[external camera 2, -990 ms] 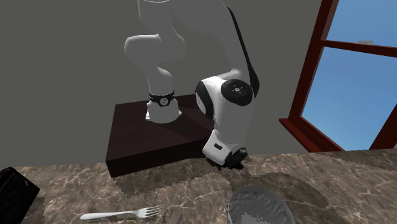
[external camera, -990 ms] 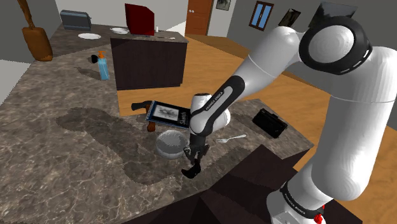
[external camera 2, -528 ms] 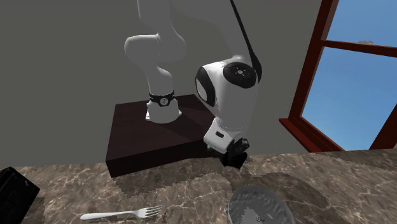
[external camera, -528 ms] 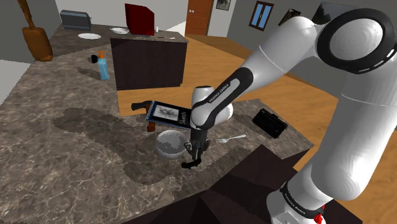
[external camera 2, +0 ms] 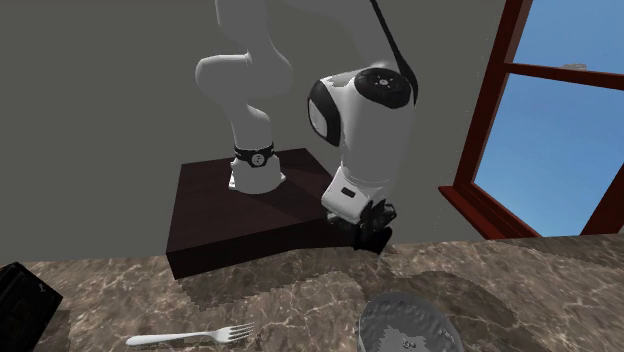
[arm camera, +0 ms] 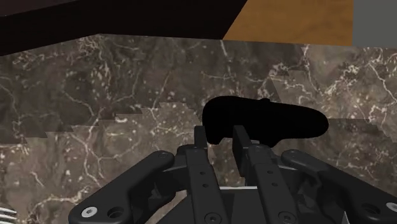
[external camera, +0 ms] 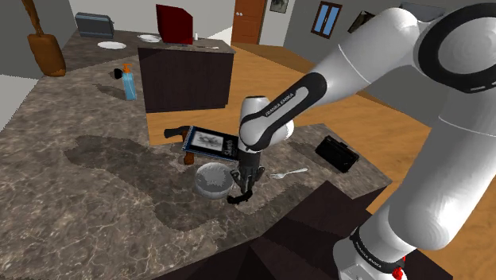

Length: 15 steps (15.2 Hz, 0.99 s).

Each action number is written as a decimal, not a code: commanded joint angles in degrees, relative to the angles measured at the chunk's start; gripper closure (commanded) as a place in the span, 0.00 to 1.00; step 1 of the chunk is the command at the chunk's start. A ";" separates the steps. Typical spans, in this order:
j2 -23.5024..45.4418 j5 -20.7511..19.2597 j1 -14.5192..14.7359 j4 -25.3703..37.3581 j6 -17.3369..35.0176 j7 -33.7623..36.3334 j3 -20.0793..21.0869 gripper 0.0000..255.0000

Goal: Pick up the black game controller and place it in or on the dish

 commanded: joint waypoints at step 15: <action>25.11 -8.43 0.42 44.71 -20.22 1.84 -4.99 1.00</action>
